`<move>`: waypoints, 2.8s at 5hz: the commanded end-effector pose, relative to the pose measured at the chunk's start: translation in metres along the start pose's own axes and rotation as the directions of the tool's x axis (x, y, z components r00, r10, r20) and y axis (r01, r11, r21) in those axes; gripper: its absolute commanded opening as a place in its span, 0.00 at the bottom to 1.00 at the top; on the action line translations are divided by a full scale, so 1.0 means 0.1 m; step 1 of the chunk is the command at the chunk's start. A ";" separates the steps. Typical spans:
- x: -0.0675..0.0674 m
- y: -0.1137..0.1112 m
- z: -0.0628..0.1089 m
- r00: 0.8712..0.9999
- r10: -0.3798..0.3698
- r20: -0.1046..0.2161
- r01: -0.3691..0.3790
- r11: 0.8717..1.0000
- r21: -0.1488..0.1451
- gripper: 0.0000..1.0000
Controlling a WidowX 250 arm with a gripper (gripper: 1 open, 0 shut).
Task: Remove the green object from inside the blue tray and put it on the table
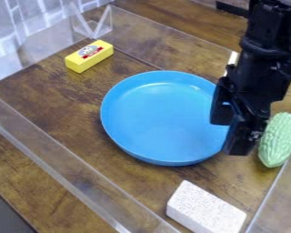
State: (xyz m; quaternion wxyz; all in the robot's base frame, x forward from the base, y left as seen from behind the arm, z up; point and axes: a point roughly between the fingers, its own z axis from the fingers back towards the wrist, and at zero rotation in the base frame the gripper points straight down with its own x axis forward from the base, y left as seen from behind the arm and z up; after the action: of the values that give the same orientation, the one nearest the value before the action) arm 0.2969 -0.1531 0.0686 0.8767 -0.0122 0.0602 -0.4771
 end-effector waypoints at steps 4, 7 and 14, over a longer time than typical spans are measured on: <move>-0.11 0.10 0.62 0.989 0.112 0.096 -0.120 0.990 0.078 1.00; -0.16 0.20 0.34 0.983 0.121 0.141 -0.132 0.989 0.071 1.00; -0.39 0.62 0.17 0.948 0.257 0.189 -0.277 0.957 0.091 1.00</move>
State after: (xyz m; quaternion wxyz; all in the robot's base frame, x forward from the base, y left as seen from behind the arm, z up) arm 0.3238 -0.0922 0.0607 0.9332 -0.0006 -0.0085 -0.3592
